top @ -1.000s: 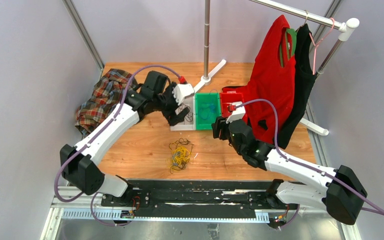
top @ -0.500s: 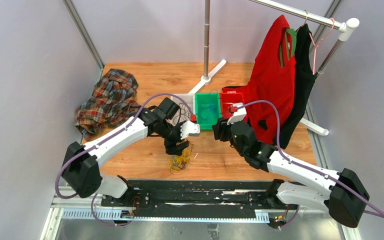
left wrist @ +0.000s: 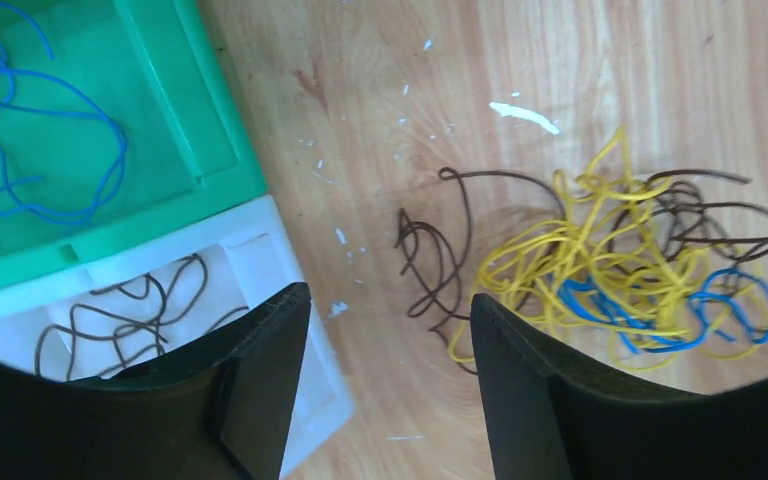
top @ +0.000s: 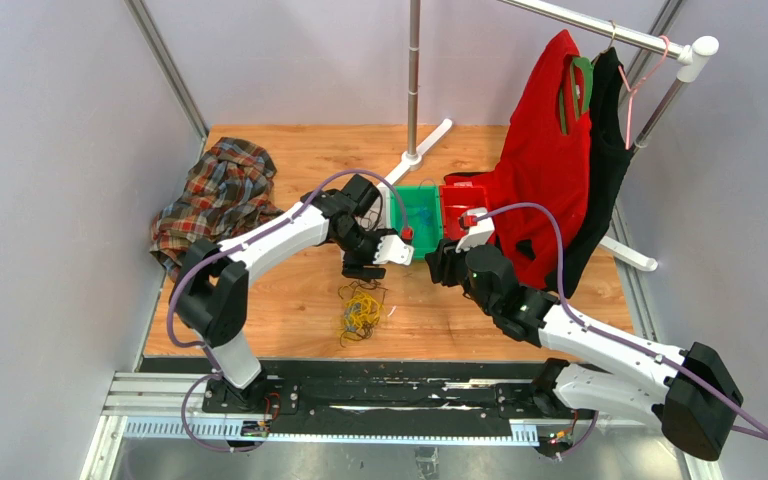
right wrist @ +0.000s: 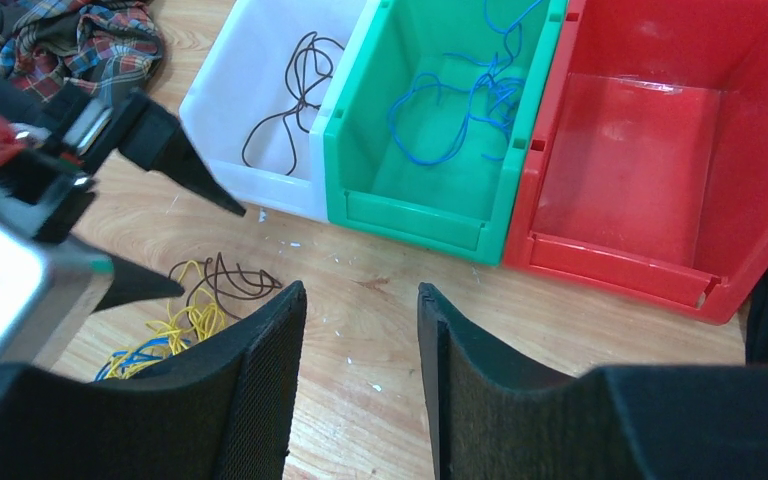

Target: Untangle the cables

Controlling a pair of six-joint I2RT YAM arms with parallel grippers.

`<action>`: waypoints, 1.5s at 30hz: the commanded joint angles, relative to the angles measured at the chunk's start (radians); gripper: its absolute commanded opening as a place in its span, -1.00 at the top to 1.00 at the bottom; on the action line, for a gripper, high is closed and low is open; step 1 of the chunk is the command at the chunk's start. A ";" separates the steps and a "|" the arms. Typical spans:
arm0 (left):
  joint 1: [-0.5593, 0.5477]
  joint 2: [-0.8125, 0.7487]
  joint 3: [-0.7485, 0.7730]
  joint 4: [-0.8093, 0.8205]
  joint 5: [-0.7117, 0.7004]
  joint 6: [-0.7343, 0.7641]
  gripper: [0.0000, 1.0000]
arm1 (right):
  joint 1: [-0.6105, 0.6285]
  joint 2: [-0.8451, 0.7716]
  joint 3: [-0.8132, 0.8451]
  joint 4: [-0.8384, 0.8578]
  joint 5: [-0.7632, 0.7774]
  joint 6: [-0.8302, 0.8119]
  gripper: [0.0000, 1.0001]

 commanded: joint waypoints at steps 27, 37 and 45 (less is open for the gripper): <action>0.013 -0.018 -0.061 0.117 -0.024 0.098 0.98 | -0.016 -0.067 -0.024 -0.020 0.018 0.027 0.33; 0.014 -0.279 0.090 -0.087 -0.015 -0.081 0.99 | 0.006 -0.045 0.021 0.102 -0.190 0.007 -0.33; 0.013 -0.397 0.224 -0.174 0.048 -0.230 0.99 | 0.176 0.048 0.126 0.204 -0.149 -0.093 -0.41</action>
